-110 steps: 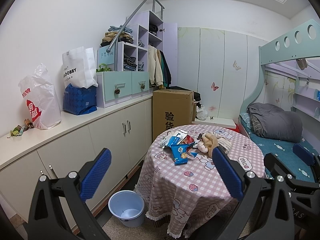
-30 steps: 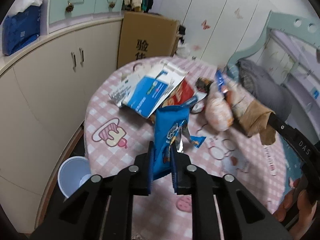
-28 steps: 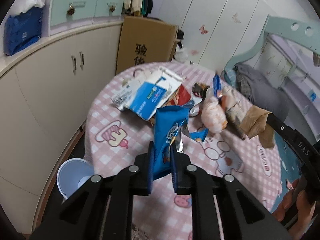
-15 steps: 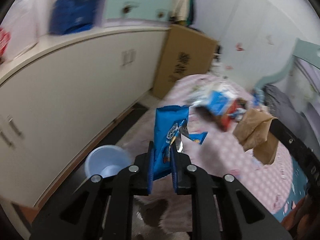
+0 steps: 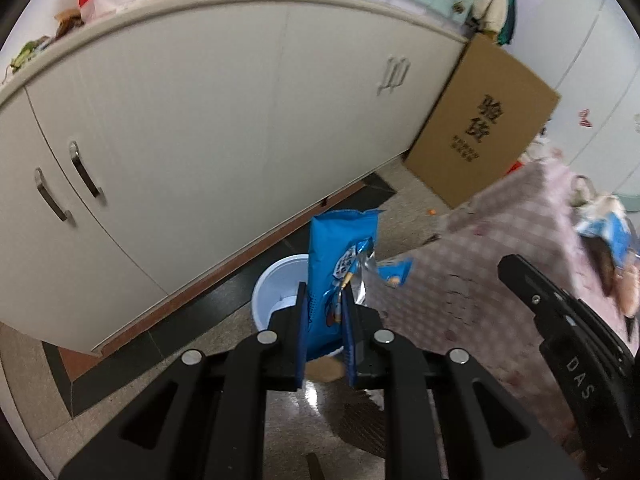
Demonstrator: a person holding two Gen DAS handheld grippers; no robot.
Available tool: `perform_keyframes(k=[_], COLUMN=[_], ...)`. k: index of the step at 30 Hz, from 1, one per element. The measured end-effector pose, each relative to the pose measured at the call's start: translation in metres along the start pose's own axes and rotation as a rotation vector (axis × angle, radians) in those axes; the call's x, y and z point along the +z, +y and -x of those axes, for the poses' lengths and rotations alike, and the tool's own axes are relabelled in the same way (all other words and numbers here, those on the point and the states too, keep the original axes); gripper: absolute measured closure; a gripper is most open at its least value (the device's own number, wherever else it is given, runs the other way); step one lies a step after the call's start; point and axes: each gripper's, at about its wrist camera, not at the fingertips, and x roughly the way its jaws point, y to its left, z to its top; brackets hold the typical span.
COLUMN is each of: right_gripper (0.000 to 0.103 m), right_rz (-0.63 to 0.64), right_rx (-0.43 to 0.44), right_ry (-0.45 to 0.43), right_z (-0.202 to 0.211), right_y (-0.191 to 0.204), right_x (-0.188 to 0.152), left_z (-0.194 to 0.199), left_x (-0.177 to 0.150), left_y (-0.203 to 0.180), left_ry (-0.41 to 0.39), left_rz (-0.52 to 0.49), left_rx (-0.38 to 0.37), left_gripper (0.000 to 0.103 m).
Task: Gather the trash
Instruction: 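Carry the blue chip bag with the left gripper and drop it into the blue wastebasket, then grasp the white-orange plastic bag with the right gripper while the left grasps the white-blue box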
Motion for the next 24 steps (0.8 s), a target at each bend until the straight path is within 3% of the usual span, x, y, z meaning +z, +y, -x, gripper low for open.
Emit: perform_keyframes(k=[6, 11, 13, 14, 15, 24], right_gripper=[0.098, 0.098, 0.098, 0.097, 0.097, 0.097], right_rz=[0.001, 0.006, -0.002, -0.004, -0.009, -0.036], right_rx=[-0.005, -0.046, -0.062, -0.065, -0.064, -0.065], right_ry=[0.051, 0.038, 0.028, 0.026, 0.019, -0.015], right_z=[-0.038, -0.048, -0.046, -0.044, -0.043, -0.018], right_y=[-0.001, -0.008, -0.012, -0.016, -0.018, -0.029], right_x=[-0.003, -0.003, -0.004, -0.004, -0.004, -0.006], left_z=[-0.054, -0.075, -0.079, -0.082, -0.082, -0.066], left_x=[0.010, 0.008, 0.010, 0.011, 0.013, 0.013], left_y=[0.009, 0.002, -0.001, -0.002, -0.004, -0.012], left_ry=[0.098, 0.122, 0.132, 0.139, 0.137, 0.117], left_rz=[0.015, -0.020, -0.021, -0.016, -0.015, -0.036], left_rx=[-0.006, -0.017, -0.022, -0.021, -0.026, -0.021], left_gripper=[0.087, 0.085, 0.071, 0.043, 0.029, 0.028])
